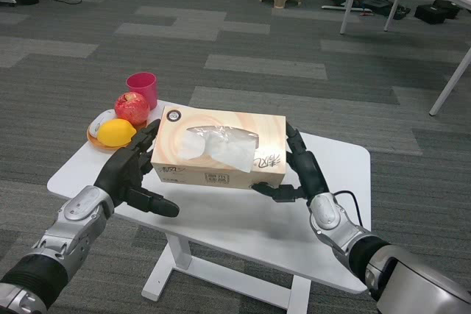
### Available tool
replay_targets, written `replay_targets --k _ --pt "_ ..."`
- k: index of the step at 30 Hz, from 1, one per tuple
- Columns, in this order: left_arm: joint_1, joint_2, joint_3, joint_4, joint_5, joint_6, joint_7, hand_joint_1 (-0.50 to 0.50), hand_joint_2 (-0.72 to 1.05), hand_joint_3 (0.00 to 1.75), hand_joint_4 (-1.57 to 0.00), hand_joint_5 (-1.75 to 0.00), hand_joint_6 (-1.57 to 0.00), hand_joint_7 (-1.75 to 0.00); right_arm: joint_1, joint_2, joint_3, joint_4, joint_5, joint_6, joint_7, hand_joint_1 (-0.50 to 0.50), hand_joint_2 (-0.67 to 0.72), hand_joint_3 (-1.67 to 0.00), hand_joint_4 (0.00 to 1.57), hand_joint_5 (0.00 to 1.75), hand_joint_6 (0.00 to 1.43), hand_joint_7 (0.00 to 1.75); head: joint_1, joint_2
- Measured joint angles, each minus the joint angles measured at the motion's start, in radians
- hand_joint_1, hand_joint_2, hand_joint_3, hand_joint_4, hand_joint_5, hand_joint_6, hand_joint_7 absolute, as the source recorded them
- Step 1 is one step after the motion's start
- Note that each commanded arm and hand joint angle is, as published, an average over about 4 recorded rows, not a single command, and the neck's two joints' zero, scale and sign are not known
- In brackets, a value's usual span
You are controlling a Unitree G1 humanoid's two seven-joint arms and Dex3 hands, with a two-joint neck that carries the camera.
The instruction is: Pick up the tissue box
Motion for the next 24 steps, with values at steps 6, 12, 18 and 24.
replay_targets --k 6,12,18,24 --pt "0.000 0.002 0.002 -0.006 0.001 0.000 0.001 0.50 -0.02 0.00 0.00 -0.82 0.00 -0.14 0.001 -0.010 -0.001 -0.021 0.000 0.000 0.000 -0.45 -0.54 -0.48 0.37 0.22 0.37 0.49 0.002 0.002" --pt "0.000 0.002 0.005 -0.014 0.002 0.001 0.001 0.50 -0.02 0.00 0.00 -0.82 0.00 -0.14 0.001 -0.015 -0.002 -0.030 0.000 0.000 0.000 -0.44 -0.54 -0.48 0.37 0.27 0.36 0.49 0.002 0.002" --pt "0.001 0.002 0.006 -0.020 0.003 0.002 0.002 0.50 -0.02 0.00 0.00 -0.82 0.00 -0.14 0.001 -0.017 -0.004 -0.032 0.000 0.000 0.000 -0.44 -0.54 -0.48 0.34 0.24 0.34 0.49 0.002 0.002" --pt "0.001 0.002 0.006 -0.021 0.003 0.002 0.002 0.50 -0.02 0.00 0.00 -0.82 0.00 -0.14 0.001 -0.018 -0.004 -0.033 0.000 0.000 0.000 -0.43 -0.54 -0.48 0.34 0.27 0.34 0.49 0.004 0.004"
